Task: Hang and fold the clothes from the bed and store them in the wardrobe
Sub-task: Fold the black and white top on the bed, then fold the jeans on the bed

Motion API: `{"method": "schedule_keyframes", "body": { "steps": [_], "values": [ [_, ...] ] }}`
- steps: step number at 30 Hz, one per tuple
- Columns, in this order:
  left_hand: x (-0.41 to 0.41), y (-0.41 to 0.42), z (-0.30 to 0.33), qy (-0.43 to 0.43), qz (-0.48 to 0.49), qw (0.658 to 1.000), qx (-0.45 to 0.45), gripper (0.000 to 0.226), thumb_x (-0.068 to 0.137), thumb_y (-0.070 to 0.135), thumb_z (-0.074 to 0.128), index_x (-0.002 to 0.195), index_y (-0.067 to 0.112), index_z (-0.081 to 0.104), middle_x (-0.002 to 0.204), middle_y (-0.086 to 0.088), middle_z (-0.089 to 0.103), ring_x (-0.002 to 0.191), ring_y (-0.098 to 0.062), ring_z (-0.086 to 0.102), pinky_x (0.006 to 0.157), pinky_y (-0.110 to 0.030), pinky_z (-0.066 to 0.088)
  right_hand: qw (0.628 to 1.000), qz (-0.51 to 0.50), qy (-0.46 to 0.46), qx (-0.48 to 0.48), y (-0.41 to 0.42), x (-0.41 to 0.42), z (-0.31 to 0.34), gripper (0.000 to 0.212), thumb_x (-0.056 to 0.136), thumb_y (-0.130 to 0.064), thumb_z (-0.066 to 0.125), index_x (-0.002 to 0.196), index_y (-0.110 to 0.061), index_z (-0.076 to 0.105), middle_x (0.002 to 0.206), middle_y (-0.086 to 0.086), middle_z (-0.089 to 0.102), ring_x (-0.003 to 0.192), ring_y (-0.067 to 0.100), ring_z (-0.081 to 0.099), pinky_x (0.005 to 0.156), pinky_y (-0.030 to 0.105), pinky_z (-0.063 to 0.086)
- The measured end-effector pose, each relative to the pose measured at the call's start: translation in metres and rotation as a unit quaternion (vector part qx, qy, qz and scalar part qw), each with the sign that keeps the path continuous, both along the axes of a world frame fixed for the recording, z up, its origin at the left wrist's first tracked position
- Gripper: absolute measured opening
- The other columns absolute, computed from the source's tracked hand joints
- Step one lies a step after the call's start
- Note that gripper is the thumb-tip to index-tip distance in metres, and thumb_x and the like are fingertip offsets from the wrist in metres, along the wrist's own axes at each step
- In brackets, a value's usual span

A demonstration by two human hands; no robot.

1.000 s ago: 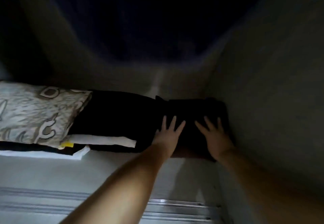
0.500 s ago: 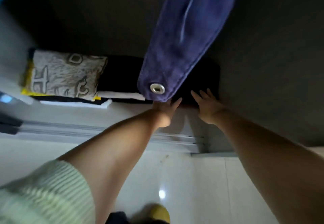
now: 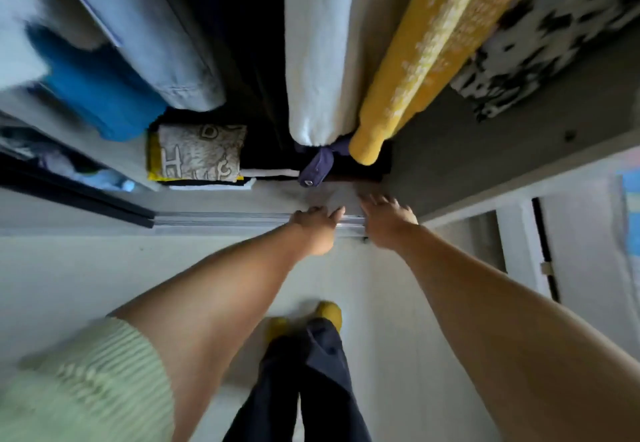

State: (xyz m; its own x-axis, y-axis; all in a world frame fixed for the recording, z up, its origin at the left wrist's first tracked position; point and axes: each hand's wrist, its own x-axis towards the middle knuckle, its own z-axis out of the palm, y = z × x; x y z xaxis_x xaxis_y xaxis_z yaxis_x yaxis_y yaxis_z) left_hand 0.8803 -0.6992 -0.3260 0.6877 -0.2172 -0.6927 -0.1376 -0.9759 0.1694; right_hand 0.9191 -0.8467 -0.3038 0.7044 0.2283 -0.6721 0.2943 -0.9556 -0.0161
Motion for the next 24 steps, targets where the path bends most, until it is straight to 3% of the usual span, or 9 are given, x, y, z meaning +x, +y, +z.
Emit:
{"method": "schedule_keyframes", "body": {
  "steps": [7, 13, 19, 24],
  "values": [
    [-0.037, -0.001, 0.133, -0.023, -0.047, 0.999, -0.008, 0.069, 0.096, 0.024, 0.045, 0.155, 0.02, 0.008, 0.155, -0.015, 0.028, 0.139, -0.035, 0.034, 0.108, -0.043, 0.034, 0.995, -0.078, -0.019, 0.064, -0.005, -0.055, 0.121, 0.063, 0.093, -0.013, 0.049, 0.151, -0.022, 0.027, 0.153, 0.005, 0.031, 0.141, 0.028, 0.028, 0.11, 0.047, 0.035],
    [-0.037, -0.045, 0.196, -0.055, -0.175, 0.983, 0.031, 0.065, 0.096, 0.025, 0.043, 0.154, 0.022, 0.013, 0.146, -0.011, 0.039, 0.132, -0.034, 0.038, 0.095, -0.045, 0.042, 0.994, -0.092, 0.02, 0.056, -0.07, -0.073, 0.175, 0.059, 0.098, -0.014, 0.042, 0.153, -0.02, 0.022, 0.152, 0.012, 0.035, 0.138, 0.033, 0.038, 0.112, 0.041, 0.035],
    [-0.038, -0.163, 0.242, -0.102, -0.291, 0.951, 0.028, 0.063, 0.093, 0.014, 0.038, 0.152, 0.02, 0.017, 0.145, -0.013, 0.038, 0.134, -0.032, 0.036, 0.101, -0.045, 0.04, 0.981, -0.189, -0.014, 0.026, -0.198, -0.113, 0.218, 0.051, 0.094, -0.013, 0.043, 0.145, -0.017, 0.038, 0.138, 0.012, 0.05, 0.125, 0.03, 0.051, 0.096, 0.034, 0.044],
    [-0.051, -0.294, 0.262, -0.127, -0.35, 0.928, 0.026, 0.065, 0.094, 0.015, 0.042, 0.153, 0.02, 0.017, 0.142, -0.012, 0.041, 0.131, -0.031, 0.039, 0.099, -0.045, 0.04, 0.959, -0.275, -0.062, 0.001, -0.333, -0.164, 0.241, 0.051, 0.095, -0.016, 0.041, 0.146, -0.019, 0.036, 0.141, 0.01, 0.049, 0.125, 0.031, 0.051, 0.101, 0.041, 0.045]
  ]
}}
